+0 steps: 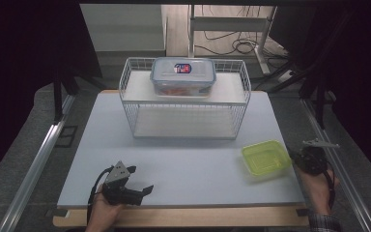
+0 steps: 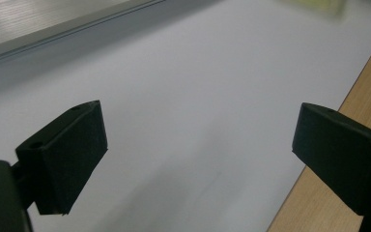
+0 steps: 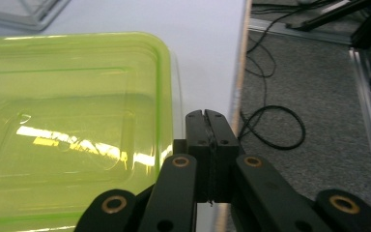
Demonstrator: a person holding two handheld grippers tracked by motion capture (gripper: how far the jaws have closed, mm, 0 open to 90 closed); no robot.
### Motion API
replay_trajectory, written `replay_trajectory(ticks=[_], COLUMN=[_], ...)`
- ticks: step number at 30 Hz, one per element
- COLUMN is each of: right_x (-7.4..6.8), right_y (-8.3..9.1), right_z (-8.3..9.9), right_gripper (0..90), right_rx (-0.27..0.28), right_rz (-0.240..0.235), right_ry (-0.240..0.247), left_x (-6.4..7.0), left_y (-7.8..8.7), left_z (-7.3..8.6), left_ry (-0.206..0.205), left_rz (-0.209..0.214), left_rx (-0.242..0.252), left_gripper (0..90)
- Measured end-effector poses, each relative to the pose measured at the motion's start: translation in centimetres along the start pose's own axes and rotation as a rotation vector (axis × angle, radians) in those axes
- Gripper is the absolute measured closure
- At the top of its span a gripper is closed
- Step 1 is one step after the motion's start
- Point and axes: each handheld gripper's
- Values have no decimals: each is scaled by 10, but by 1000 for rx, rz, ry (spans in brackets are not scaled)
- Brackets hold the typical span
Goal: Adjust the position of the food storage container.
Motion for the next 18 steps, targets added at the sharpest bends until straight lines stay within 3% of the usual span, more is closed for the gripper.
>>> replay_trajectory(ticks=[18], right_x=[-54], right_y=[4], right_z=[-7], right_gripper=[891], right_rx=[-34], right_rz=[-138], right_ry=[84], left_x=[1], left_y=[1], left_z=[0], left_ry=[-6], left_rz=[-4], left_rx=[-3], left_gripper=[53])
Point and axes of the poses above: each handheld gripper's, and its own axes: y roughly backward along the jaws, z roughly out of its underside, x roughly to its right, and after that the axes turned 12 degrees about z, right-handed
